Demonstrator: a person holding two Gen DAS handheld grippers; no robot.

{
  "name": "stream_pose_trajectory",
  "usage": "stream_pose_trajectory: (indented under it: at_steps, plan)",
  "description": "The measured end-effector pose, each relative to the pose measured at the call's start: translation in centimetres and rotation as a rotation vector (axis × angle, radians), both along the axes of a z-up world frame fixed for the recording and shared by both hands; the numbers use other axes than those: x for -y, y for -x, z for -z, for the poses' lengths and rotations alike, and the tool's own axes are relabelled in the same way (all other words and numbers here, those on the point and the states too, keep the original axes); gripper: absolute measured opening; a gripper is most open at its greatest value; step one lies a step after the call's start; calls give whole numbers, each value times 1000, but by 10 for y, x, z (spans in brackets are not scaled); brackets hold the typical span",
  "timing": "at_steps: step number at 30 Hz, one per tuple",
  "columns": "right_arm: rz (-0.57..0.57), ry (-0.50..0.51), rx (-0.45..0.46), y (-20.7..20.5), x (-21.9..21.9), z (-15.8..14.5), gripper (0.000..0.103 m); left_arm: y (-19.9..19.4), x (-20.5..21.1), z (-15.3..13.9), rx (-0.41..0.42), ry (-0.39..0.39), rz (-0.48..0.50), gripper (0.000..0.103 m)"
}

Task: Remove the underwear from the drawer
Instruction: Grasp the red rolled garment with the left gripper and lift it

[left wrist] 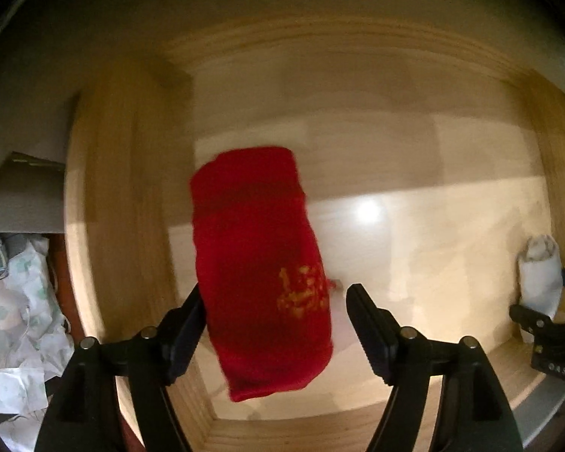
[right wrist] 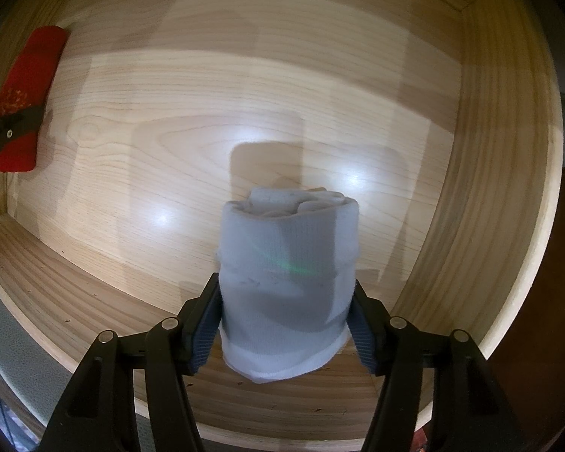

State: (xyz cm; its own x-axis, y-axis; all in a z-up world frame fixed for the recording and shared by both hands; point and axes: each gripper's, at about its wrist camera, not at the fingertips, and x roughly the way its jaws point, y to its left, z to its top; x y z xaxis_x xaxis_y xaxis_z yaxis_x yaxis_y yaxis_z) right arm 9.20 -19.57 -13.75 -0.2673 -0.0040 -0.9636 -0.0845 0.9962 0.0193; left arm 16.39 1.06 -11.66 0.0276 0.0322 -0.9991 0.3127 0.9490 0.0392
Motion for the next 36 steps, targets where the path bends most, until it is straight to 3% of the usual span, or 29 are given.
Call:
stream_pose_trajectory:
  at_steps: [3, 5, 15, 23, 36]
  plan:
    - [3, 1, 0, 4, 0, 3, 61, 1, 1, 0, -21, 24, -30, 74]
    - [4, 1, 1, 4, 0, 2, 61, 3, 4, 0, -17, 17, -39, 63]
    - [1, 1, 1, 5, 0, 3, 61, 30, -12, 2, -4, 32, -75, 47]
    - [-1, 4, 0, 5, 1, 4, 61, 48, -23, -11, 4, 46, -71, 46]
    - [-2, 7, 1, 6, 2, 5, 61, 83, -14, -44, 109, 43, -47, 46]
